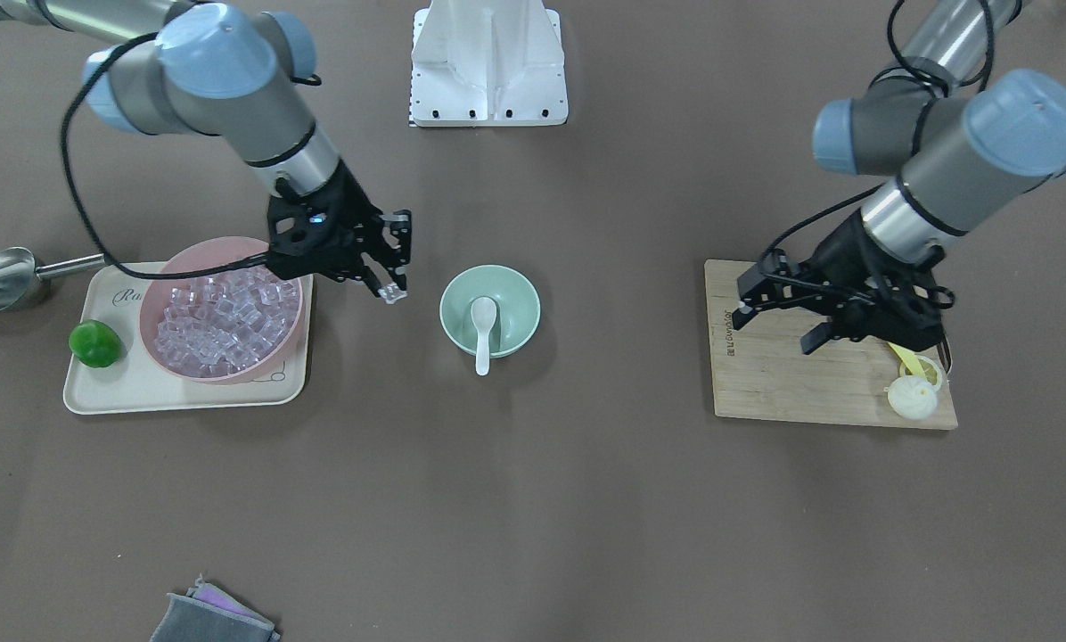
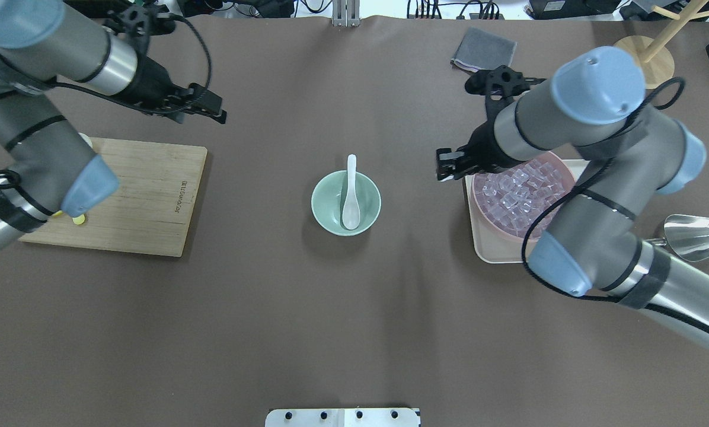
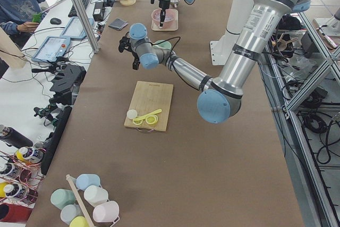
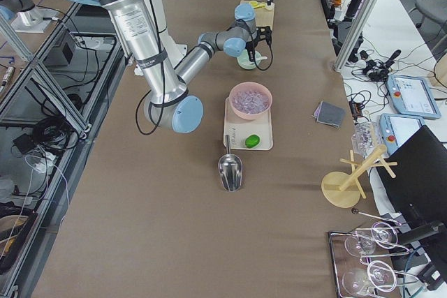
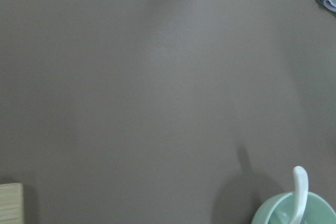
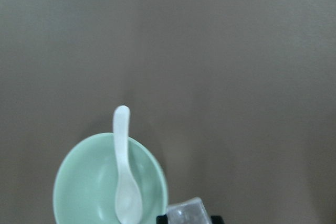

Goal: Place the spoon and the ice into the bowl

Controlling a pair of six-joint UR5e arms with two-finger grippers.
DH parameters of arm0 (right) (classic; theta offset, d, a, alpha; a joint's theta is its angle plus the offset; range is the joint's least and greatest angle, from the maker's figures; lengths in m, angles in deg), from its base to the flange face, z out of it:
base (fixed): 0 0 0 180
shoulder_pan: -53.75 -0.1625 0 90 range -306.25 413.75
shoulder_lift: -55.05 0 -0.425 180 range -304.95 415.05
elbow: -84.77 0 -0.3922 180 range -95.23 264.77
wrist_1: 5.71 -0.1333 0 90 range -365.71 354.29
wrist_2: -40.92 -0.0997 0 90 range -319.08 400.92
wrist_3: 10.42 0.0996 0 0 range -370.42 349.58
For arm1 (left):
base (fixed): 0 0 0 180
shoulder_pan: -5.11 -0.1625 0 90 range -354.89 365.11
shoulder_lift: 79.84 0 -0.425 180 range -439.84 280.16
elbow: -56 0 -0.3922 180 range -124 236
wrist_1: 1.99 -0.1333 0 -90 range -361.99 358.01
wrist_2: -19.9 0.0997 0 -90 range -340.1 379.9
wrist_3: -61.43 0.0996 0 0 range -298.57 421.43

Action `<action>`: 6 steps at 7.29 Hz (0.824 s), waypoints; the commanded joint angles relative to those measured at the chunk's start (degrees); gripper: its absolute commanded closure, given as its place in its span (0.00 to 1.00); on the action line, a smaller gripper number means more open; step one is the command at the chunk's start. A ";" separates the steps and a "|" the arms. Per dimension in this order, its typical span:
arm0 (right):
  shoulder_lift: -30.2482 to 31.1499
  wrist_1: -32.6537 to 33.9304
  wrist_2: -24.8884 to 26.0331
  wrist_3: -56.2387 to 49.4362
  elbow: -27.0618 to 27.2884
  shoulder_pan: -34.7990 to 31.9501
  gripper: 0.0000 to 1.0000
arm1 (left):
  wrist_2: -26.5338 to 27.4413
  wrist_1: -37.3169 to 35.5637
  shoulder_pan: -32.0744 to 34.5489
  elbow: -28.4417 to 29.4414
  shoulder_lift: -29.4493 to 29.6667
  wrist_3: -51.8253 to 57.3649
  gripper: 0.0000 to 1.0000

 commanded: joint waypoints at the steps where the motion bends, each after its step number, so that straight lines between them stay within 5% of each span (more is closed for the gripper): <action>1: -8.14 -0.50 8.75 4.43 -8.38 5.22 1.00 | -3.32 0.27 4.49 -0.28 -4.89 5.43 0.03; 2: -8.07 -0.59 10.17 4.53 -8.76 6.55 0.03 | -3.32 -0.07 4.58 -0.28 -4.90 5.44 0.03; 4: -4.49 0.02 6.35 3.48 -4.31 4.47 0.00 | -3.24 -0.25 5.10 0.15 -4.90 5.44 0.03; 6: 7.42 0.11 -10.31 -6.03 3.25 -9.80 0.00 | -3.59 -0.25 9.48 1.12 -7.17 13.31 0.03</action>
